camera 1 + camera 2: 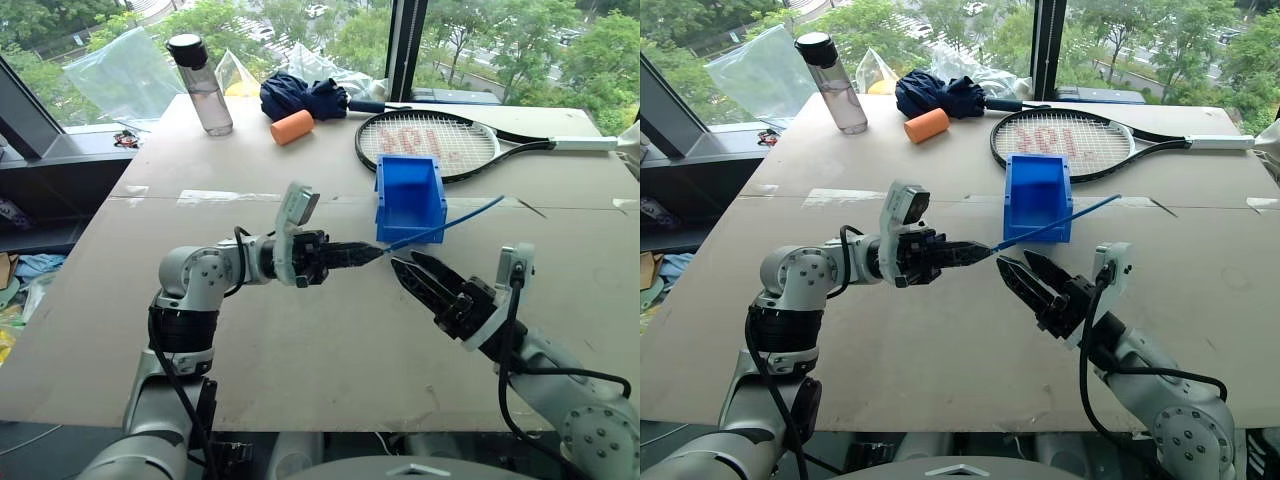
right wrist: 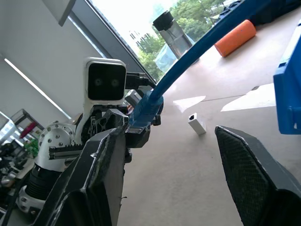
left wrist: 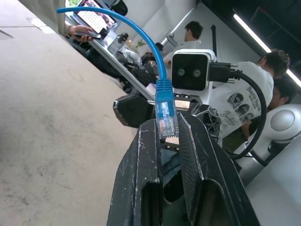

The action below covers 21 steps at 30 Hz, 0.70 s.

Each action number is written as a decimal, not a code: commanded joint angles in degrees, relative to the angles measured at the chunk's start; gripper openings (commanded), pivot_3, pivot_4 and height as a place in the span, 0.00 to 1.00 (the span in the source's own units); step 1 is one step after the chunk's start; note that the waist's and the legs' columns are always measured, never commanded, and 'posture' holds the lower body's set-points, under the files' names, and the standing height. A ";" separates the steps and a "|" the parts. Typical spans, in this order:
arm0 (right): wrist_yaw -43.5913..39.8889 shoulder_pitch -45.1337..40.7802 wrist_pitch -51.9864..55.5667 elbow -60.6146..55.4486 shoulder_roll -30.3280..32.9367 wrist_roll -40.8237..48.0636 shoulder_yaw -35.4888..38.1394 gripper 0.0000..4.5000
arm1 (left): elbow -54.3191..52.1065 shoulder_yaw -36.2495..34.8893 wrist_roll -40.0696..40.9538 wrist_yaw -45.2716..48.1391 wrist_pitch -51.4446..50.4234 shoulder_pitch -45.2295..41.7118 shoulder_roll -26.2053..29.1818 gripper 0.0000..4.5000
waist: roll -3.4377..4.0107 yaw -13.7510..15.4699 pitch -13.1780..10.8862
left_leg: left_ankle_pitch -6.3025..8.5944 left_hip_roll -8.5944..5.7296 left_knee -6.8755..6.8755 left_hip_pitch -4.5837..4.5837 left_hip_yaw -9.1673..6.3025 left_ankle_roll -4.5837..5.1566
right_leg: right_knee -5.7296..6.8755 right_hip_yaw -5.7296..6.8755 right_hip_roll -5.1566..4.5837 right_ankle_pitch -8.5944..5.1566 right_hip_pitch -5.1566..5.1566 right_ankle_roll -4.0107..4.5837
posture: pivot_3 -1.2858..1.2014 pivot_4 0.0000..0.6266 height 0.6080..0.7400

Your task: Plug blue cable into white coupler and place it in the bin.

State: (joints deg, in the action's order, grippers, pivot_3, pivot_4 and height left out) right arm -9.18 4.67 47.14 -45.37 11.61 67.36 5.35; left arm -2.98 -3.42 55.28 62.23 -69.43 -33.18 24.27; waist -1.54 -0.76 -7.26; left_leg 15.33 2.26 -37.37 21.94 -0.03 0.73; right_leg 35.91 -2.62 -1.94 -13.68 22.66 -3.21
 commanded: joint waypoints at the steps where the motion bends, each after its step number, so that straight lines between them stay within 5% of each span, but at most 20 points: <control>1: 0.99 -2.76 -1.70 0.81 0.67 4.30 -0.07 0.29 | -3.63 -1.40 4.15 -2.27 -2.01 -0.75 -0.69 0.00 | 0.00 -0.05 0.00 | 0.00 0.00 0.00 0.00 0.00 0.00 | 0.00 0.00 0.00 0.00 0.00 0.00 | 0.52 0.24 1.00; 2: 1.23 -3.62 -2.14 1.35 0.80 5.35 0.04 0.15 | -4.22 -1.40 4.76 -3.04 -2.43 -0.71 -0.90 0.00 | 0.00 -0.06 0.00 | 0.00 -0.01 0.00 -0.01 0.01 0.00 | 0.00 -0.01 0.00 0.00 0.00 0.00 | 0.52 0.24 1.00; 4: 1.76 -4.57 -2.99 1.77 1.02 7.38 0.29 0.03 | -5.22 -1.40 5.68 -4.41 -2.95 -0.57 -1.19 0.00 | 0.00 -0.06 0.00 | 0.00 -0.01 0.00 -0.02 -0.02 0.00 | 0.00 0.00 0.01 -0.01 0.00 0.02 | 0.52 0.24 1.00; 11: 0.43 -3.92 -5.22 1.25 2.88 10.69 -0.55 0.03 | -4.15 -3.06 7.64 -9.70 -3.19 -2.27 -2.63 0.00 | 0.00 0.04 0.00 | 0.00 -0.02 0.00 0.01 -0.04 0.00 | -0.01 0.02 0.01 -0.01 0.00 0.03 | 0.52 0.24 1.00; 14: -1.39 -2.33 -6.24 0.75 4.10 10.27 -1.01 0.17 | -4.29 -3.30 8.59 -10.72 -3.60 -2.59 -2.69 0.00 | 0.00 -0.04 0.00 | 0.00 -0.04 0.01 0.00 -0.04 0.00 | -0.01 0.01 0.01 -0.02 0.00 0.04 | 0.52 0.24 1.00; 17: -1.66 -1.96 -7.49 1.00 4.74 8.78 -1.44 0.45 | -4.77 -3.14 9.56 -11.14 -4.01 -2.52 -2.60 0.00 | 0.01 -0.04 0.00 | 0.00 -0.03 0.01 0.00 -0.05 0.00 | 0.00 0.01 0.03 -0.01 0.00 0.03 | 0.52 0.24 1.00; 21: -1.87 -2.00 -9.27 1.83 4.43 8.54 -1.90 0.45 | -5.16 -2.97 10.60 -11.84 -4.40 -2.48 -2.54 0.00 | 0.01 -0.05 0.00 | 0.00 -0.03 0.01 0.00 -0.06 0.00 | 0.00 0.01 0.02 -0.02 0.00 0.04 | 0.52 0.24 1.00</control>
State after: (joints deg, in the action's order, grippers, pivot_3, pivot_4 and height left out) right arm -10.15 2.97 39.72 -42.42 16.37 75.57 3.23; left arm -6.13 -6.23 63.90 50.59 -73.45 -34.72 21.75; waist -1.53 -0.80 -7.26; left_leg 15.33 2.23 -37.36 21.93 -0.08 0.72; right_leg 35.91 -2.61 -1.92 -13.71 22.66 -3.16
